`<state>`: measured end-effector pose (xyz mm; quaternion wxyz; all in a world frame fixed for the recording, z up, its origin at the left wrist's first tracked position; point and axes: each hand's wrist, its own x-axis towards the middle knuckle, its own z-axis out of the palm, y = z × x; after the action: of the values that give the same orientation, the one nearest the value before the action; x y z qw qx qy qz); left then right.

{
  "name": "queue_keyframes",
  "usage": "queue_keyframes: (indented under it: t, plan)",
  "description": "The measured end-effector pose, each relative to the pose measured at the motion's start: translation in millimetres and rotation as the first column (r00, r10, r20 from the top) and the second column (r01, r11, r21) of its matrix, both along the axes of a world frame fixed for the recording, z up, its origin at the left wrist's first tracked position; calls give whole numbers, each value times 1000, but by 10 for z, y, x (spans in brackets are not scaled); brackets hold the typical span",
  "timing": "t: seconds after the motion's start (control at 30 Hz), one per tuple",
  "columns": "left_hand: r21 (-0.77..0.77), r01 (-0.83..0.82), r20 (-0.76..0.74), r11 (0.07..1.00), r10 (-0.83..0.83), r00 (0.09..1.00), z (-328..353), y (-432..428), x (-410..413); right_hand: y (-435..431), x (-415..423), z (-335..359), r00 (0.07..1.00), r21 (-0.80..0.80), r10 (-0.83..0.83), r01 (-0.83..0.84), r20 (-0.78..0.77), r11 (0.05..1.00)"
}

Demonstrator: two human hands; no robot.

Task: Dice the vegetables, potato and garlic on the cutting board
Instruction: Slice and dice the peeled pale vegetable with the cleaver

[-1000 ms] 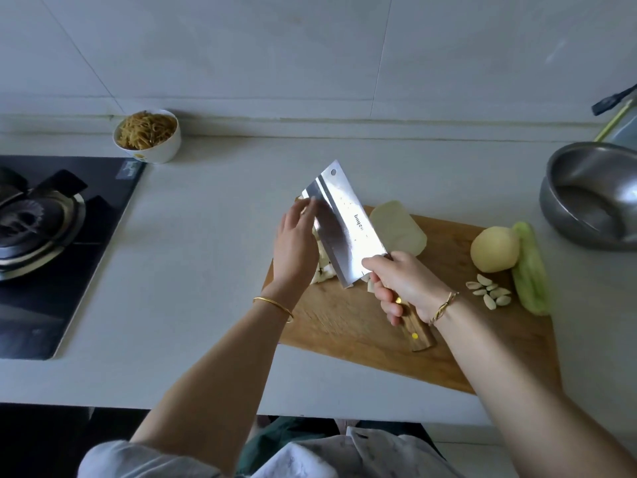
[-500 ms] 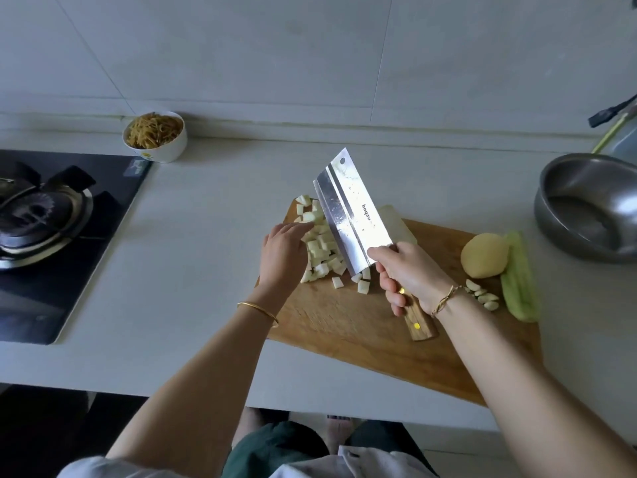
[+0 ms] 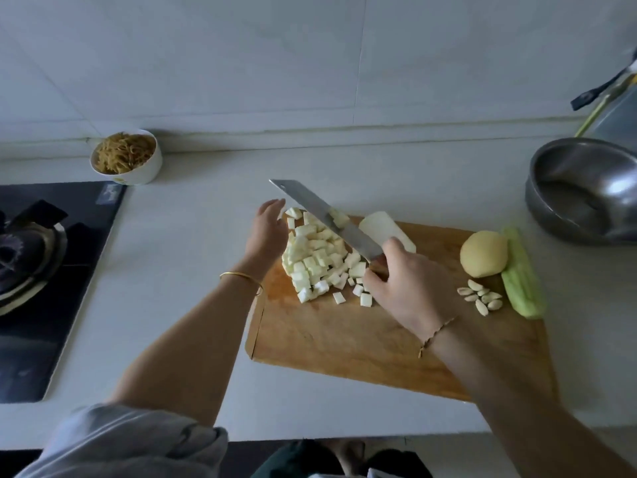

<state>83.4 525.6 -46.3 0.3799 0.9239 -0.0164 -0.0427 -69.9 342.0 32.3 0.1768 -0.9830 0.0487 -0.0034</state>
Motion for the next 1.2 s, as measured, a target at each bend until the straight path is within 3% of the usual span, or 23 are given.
queue_keyframes:
  t: [0.2,0.57,0.77,0.87,0.93,1.0,1.03,1.07,1.13,1.2]
  plan:
    - [-43,98,-153,994,-103,983,-182,-61,267,111,29,-20,999,-76,-39,41,35,996]
    - [60,270,-56,961,-267,962,-179,8,186,6,123,-76,972,-10,-182,186,150,983]
    - [29,265,-25,964,-264,964,-165,26,183,-72,118,-18,969,-56,-214,222,126,973]
    - [-36,171,25,985,-170,985,-92,26,205,-67,93,-20,962,-70,-239,250,130,966]
    - [-182,-1,149,983,29,988,72,2,207,-59,76,-40,961,-81,-240,253,136,964]
    - [-341,-108,298,934,216,930,333,-75,148,-45,58,-52,964,-95,-231,244,132,965]
    - [-387,-79,359,919,229,905,457,-129,105,-35,51,-55,965,-94,-230,243,128,965]
    - [-397,1,407,918,175,896,579,-192,53,-25,46,-54,965,-94,-228,241,131,966]
    - [-286,254,443,924,-107,890,769,-327,-61,-8,36,-52,964,-99,-209,227,167,969]
    - [66,452,338,889,-447,829,833,-450,-150,8,34,-32,964,-115,-196,219,181,969]
